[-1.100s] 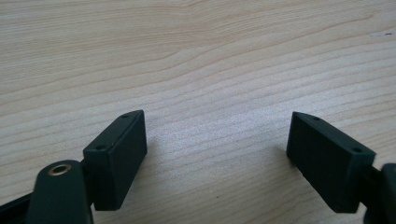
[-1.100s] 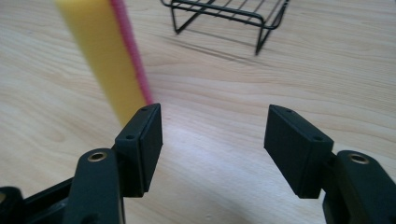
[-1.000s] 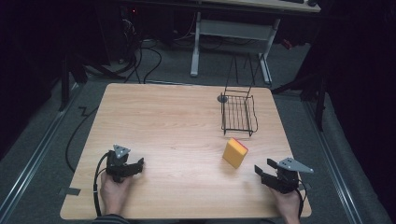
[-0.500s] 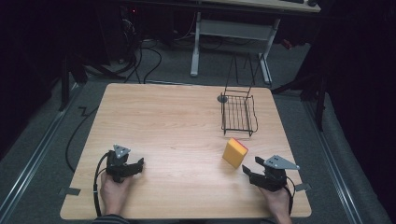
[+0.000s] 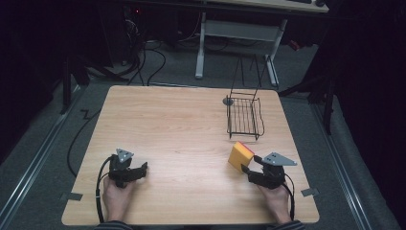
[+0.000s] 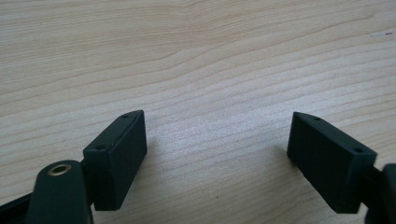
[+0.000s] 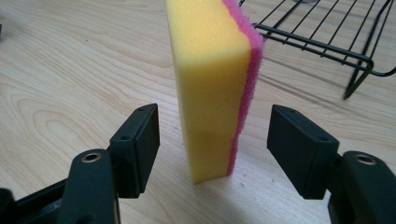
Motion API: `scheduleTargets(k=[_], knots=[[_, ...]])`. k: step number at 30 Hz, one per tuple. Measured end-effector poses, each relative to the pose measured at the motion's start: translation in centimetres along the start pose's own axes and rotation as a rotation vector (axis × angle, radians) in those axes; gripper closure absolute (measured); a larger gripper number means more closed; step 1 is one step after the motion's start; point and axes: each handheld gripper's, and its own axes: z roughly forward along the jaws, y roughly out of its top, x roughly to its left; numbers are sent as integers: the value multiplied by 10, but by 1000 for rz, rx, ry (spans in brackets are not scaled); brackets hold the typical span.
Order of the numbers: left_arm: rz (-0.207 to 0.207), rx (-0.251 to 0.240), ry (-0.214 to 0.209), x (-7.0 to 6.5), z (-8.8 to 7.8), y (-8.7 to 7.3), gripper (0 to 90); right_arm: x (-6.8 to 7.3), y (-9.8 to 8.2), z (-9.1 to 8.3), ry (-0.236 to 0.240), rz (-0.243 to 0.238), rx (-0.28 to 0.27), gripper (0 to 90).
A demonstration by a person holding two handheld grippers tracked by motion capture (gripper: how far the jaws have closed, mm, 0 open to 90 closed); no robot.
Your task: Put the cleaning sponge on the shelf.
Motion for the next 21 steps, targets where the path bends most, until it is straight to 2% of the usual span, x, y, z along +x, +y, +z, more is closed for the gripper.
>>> scheduleTargets(k=[10,16,18,21], knots=[[0,0,0,0,0,0,204,-3,-1,15,24,19,30,393],[0,0,0,0,0,0,204,-3,-2,22,29,3,54,483],[0,0,0,0,0,0,205,-3,-2,24,42,-2,58,548],[1,0,0,0,0,0,204,-3,-2,23,44,-5,58,581]])
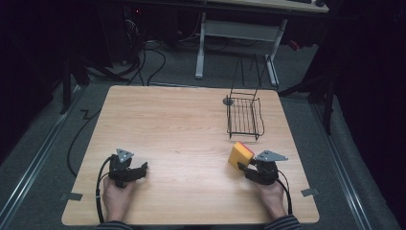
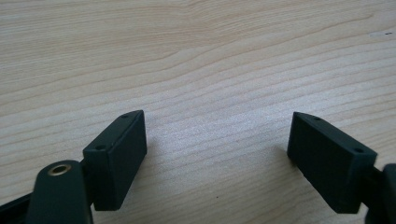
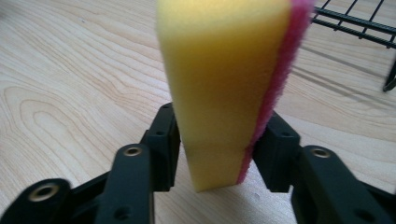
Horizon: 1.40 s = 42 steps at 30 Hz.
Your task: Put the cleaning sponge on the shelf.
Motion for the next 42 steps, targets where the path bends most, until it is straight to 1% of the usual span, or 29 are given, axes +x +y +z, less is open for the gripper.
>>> scheduleTargets(k=[3,6,11,15,21,25,30,32,35,37,42], knots=[[0,0,0,0,0,0,204,0,0,-1,6,-7,3,597],[0,0,0,0,0,0,204,0,0,-1,14,-4,6,603],[0,0,0,0,0,0,204,1,0,-5,27,-15,4,607],[0,0,-1,0,0,0,204,0,2,-10,39,-8,-6,607],[0,0,-1,0,0,0,203,-2,3,-18,41,3,-21,606],[0,0,-1,0,0,0,203,-4,8,-24,39,-8,-35,605],[0,0,-1,0,0,0,203,-7,18,-31,29,-25,-54,605],[0,0,-1,0,0,0,203,-9,22,-34,28,-23,-61,605],[0,0,-1,0,0,0,203,-11,27,-37,22,-20,-64,605],[0,0,-2,0,0,0,203,-13,31,-38,18,-29,-68,605],[0,0,-2,0,0,0,203,-16,40,-39,1,-33,-69,605]])
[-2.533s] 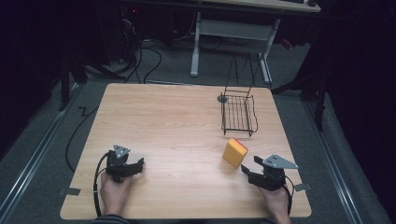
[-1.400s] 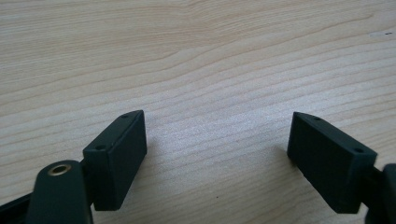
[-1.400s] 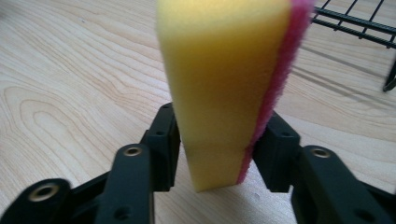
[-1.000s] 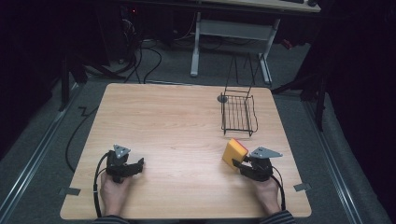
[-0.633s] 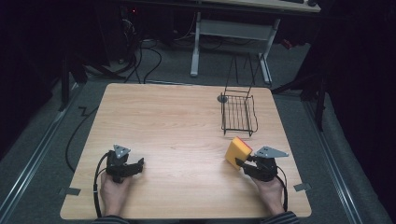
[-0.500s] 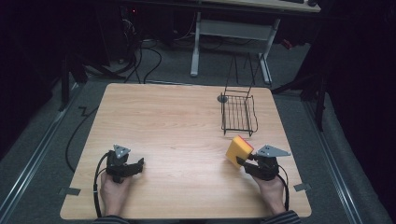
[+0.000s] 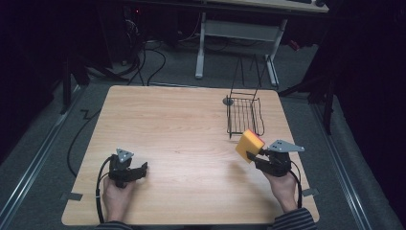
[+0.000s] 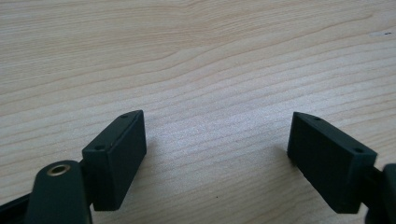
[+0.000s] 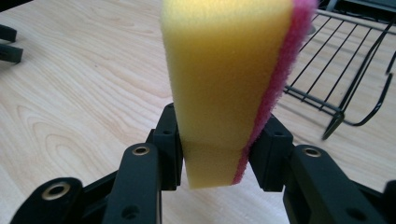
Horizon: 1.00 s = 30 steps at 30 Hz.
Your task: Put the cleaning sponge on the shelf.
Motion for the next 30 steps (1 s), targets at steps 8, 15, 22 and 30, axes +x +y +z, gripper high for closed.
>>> scheduleTargets(k=[8,15,22,30], knots=[[0,0,0,0,0,0,202,-11,15,1,-28,7,-14,605],[0,0,-1,0,0,0,201,-23,29,2,-63,28,-38,605],[1,0,-1,0,0,0,200,-29,41,14,-110,22,-31,607],[1,1,-1,0,0,0,200,-36,52,32,-142,16,-25,606]])
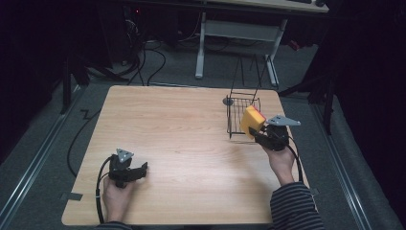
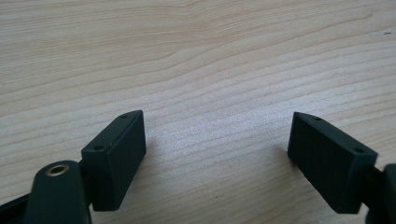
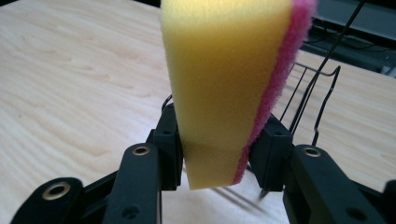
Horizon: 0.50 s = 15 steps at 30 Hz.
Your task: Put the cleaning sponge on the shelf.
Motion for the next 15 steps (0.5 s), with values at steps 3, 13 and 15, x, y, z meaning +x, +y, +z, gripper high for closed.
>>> scheduleTargets(k=[3,13,15], knots=[[0,0,0,0,0,0,199,-2,4,6,-5,6,8,605],[2,1,-2,0,0,0,196,-6,13,28,-63,29,20,605],[3,2,-1,0,0,0,195,-8,15,32,-73,38,28,605]])
